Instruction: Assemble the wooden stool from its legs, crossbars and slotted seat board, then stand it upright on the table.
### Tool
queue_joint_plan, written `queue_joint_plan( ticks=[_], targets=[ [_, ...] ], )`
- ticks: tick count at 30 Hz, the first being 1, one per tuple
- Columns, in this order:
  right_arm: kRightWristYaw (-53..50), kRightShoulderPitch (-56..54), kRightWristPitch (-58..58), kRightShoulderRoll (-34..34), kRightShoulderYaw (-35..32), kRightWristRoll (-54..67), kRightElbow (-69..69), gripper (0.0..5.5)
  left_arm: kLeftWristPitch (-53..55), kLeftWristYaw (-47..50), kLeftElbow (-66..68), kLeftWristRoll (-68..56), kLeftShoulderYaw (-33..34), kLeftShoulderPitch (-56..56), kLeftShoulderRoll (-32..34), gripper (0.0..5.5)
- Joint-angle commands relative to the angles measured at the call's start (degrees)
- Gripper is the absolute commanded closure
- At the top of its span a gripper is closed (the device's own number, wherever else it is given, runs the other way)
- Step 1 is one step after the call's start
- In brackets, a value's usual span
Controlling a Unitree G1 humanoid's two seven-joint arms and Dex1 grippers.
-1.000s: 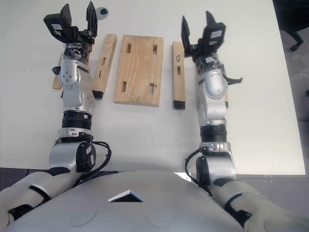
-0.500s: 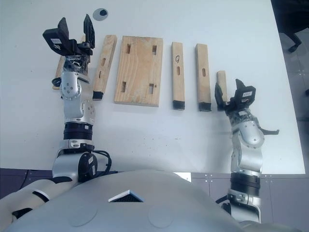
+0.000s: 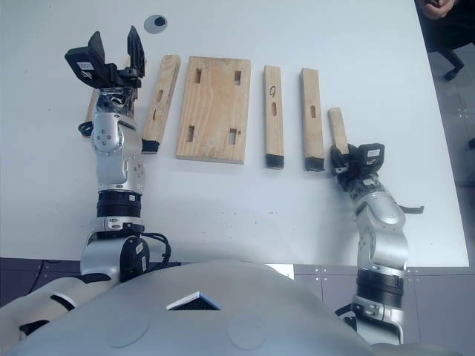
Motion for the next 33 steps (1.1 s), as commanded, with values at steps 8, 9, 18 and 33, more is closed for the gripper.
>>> queue_joint_plan(
  ticks=[8, 9, 18, 33],
  targets=[
    [-2.97, -13.03, -21.46, -2.48, 2.48, -9.38, 1.86, 4.19, 7.57, -12.89, -10.11, -12.05, -3.25, -0.42, -0.57, 1.75],
    [-2.53, -16.10, -22.88, -1.94, 3.29, -9.18, 1.83, 4.19, 10.37, -14.63, -12.01, -13.71, -4.25, -0.30, -0.46, 1.75],
    [11.05, -28.55, -34.11, 1.94, 18.51, -6.22, 4.01, 4.19, 41.87, -18.94, -32.78, -41.11, -7.12, 2.49, -0.55, 1.75],
    [15.04, -26.32, -31.58, 2.39, 22.93, -4.50, 1.71, 4.19, 49.76, -14.19, -33.46, -50.90, -2.63, 2.06, -1.74, 2.98]
  ],
)
